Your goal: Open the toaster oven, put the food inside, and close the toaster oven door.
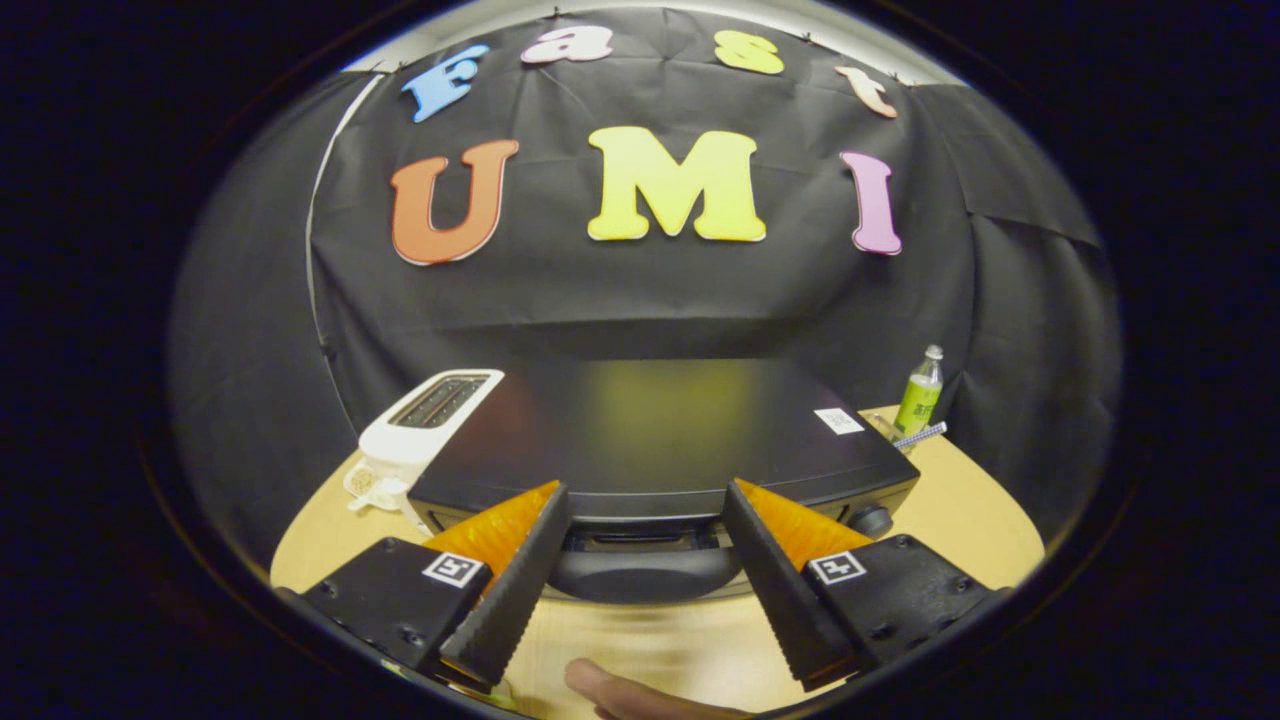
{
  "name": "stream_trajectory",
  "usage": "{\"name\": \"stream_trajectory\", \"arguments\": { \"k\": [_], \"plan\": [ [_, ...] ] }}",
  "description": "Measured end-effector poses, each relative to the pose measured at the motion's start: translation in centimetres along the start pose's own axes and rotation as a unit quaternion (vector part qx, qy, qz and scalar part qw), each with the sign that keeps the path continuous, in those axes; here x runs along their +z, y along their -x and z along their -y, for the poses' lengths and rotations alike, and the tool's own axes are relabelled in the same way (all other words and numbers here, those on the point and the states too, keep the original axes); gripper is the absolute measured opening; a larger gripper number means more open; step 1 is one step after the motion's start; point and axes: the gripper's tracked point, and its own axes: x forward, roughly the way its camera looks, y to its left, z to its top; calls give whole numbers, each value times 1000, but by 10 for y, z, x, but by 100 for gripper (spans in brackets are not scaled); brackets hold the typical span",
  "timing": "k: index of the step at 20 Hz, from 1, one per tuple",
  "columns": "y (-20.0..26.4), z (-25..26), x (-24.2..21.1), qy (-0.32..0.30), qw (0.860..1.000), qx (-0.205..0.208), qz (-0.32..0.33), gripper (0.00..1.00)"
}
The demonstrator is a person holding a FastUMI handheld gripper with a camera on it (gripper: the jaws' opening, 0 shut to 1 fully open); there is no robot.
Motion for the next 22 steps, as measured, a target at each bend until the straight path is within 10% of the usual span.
{"name": "stream_trajectory", "arguments": {
  "k": [22],
  "plan": [
    [78,4,-161,-24,968,-6,-248,100]
  ]
}}
